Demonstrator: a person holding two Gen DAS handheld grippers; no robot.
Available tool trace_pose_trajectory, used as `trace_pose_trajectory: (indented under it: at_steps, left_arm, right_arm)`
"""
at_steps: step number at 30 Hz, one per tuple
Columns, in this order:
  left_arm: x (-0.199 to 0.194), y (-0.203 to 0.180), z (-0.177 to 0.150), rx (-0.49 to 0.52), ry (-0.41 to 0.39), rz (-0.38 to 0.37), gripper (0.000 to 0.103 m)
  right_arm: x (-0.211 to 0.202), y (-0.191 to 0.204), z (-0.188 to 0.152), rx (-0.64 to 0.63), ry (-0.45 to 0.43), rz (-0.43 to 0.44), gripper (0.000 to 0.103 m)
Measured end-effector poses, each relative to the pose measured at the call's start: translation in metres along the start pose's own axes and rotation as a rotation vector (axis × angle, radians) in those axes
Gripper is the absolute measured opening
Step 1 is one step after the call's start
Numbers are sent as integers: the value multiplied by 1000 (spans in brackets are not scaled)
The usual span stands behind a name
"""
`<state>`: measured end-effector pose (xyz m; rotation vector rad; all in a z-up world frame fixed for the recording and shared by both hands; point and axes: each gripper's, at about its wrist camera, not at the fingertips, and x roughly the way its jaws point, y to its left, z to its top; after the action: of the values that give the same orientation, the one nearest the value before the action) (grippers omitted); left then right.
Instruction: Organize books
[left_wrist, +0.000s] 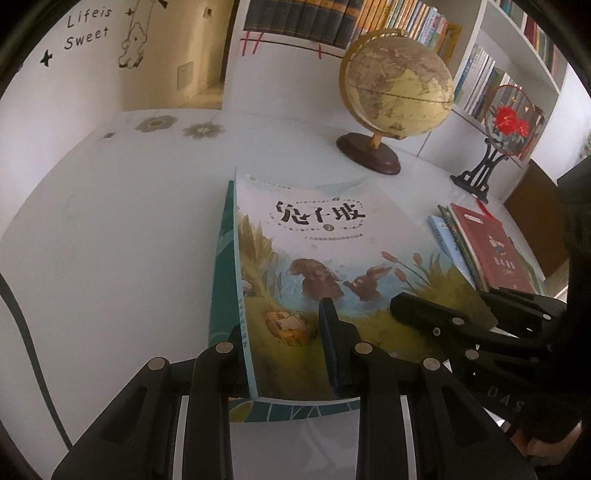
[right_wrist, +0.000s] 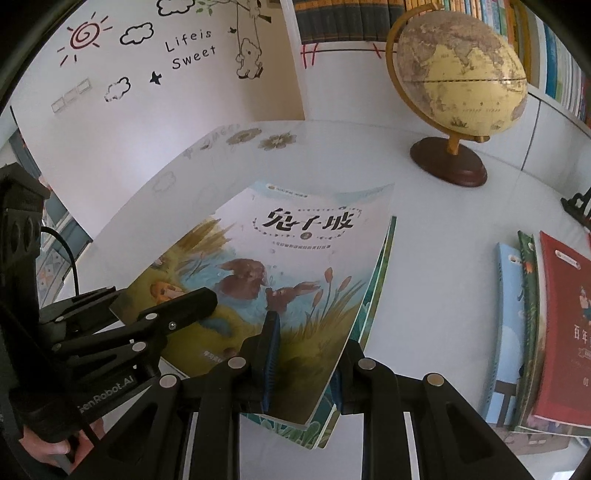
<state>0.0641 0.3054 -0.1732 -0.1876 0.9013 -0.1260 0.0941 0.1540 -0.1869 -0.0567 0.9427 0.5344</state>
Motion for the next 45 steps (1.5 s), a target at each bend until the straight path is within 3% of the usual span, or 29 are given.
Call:
trace_pose_trajectory:
  at_steps: [4,7,10,13,18,22,25,31,34,40,45]
  left_arm:
    - [8,6,-1,-9,33,57,31]
    - [9,15,-6,-21,58,120,30]
    - [3,26,-13,-64,64,158,34]
    - [-4,31,-18,-100,69,166,34]
    - [-26,10,-28,-82,52,165,34]
    - [-55,-21,-34,-34,29,172,34]
    - [-85,-55,-39,-1,-7,159,34]
    - [-139,-134,-52,72,-67,132,34]
    - [-164,-175,-60,124,-95,122,35]
    - [-209,-248,-75,199,-148,34,40]
    - [-240,-285,-84,227,-185,4,41]
  right_arm:
    - [10,4,-2,7,29,-1,23]
    - [21,0,-4,24,75,-25,24]
    - [20,-10,-9,51,99,-25,41]
    - [15,-19,-14,72,131,1,43]
    - [-4,-15,-28,44,113,33,43]
    - [-15,-10,-35,13,117,-24,43]
    - [-54,-13,-49,44,70,1,43]
    - [-153,-30,-88,129,-28,-59,43]
    - [-207,-41,-108,160,-85,-117,44]
    - [-300,-59,-133,223,-191,-207,49]
    - [-355,-67,-152,257,-257,-269,49]
